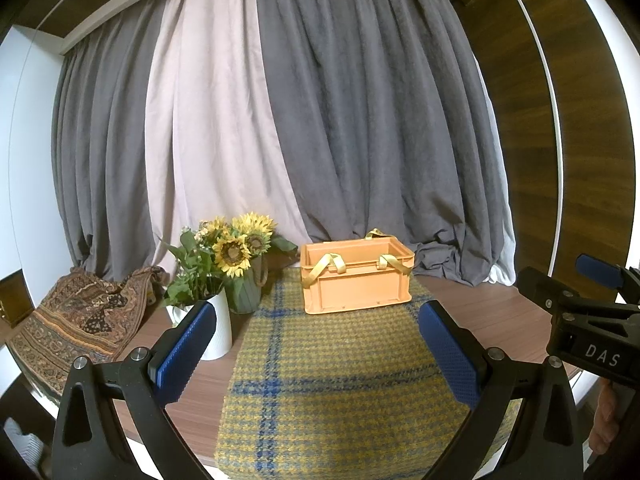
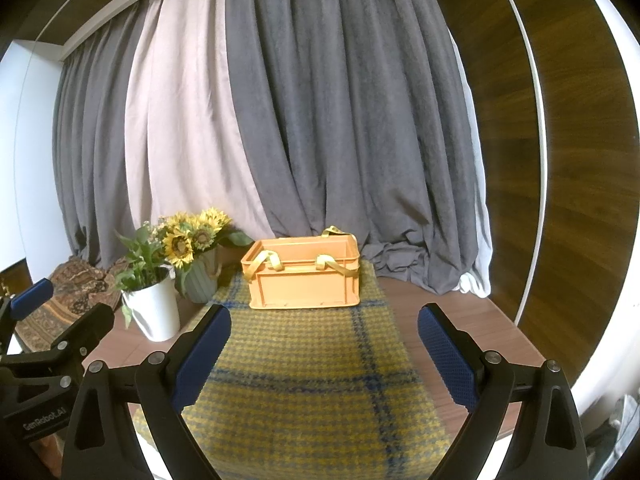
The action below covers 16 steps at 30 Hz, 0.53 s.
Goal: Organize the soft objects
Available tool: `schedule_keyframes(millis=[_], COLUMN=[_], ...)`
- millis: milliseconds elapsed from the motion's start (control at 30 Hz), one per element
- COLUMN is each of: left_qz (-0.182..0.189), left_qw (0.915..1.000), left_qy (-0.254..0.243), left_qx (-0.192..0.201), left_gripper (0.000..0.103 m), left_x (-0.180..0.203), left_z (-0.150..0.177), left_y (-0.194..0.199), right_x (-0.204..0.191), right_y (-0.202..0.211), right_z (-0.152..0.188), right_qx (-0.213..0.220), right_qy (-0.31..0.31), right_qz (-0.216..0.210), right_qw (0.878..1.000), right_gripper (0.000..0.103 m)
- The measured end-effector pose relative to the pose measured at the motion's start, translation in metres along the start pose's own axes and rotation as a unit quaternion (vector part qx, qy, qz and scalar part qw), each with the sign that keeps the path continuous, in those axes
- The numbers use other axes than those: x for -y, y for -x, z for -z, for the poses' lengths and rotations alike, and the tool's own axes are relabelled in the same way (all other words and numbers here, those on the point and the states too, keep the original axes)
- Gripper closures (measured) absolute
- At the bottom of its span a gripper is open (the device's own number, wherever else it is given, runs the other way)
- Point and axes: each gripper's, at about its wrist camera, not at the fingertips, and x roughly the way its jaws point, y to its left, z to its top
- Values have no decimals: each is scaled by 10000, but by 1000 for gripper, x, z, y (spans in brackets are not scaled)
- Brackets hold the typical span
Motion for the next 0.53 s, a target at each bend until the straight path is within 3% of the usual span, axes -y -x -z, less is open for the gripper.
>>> schedule_keyframes(millis=[533], left_qz=[25], left_qw=[10000], left_qy=[-1], left_qx=[4], left_gripper=[0], left_x=[0], left_z=[0], left_y=[1], right_x=[1], right_y=[0], right_z=[0], right_qx=[10], right_qy=[-2], right_qz=[1], right_qw=[10000], right_gripper=[7])
